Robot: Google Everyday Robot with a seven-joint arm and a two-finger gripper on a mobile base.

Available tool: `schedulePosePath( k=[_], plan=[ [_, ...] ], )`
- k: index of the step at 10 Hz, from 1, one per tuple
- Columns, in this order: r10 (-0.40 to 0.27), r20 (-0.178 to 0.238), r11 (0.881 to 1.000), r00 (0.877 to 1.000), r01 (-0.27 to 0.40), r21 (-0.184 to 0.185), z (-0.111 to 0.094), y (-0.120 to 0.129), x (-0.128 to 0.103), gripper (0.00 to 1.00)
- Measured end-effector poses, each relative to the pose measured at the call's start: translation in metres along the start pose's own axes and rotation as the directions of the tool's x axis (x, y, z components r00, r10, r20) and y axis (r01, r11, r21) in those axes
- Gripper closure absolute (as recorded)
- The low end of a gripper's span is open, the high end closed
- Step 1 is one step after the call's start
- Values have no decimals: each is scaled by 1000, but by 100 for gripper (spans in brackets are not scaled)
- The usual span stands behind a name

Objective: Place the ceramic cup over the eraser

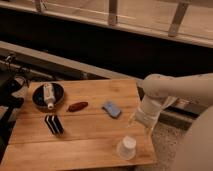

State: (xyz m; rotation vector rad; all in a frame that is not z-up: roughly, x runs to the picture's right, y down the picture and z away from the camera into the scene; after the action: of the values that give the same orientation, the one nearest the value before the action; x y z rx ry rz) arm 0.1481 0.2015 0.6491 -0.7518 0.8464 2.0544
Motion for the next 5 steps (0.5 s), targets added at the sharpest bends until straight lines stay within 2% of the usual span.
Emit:
schedulePosePath(
  k=[3, 5],
  plan=[
    [31, -63, 999, 998, -32, -3, 18, -8, 12, 20],
    [52, -127, 999, 991, -53, -10, 38, -12, 21, 20]
  ],
)
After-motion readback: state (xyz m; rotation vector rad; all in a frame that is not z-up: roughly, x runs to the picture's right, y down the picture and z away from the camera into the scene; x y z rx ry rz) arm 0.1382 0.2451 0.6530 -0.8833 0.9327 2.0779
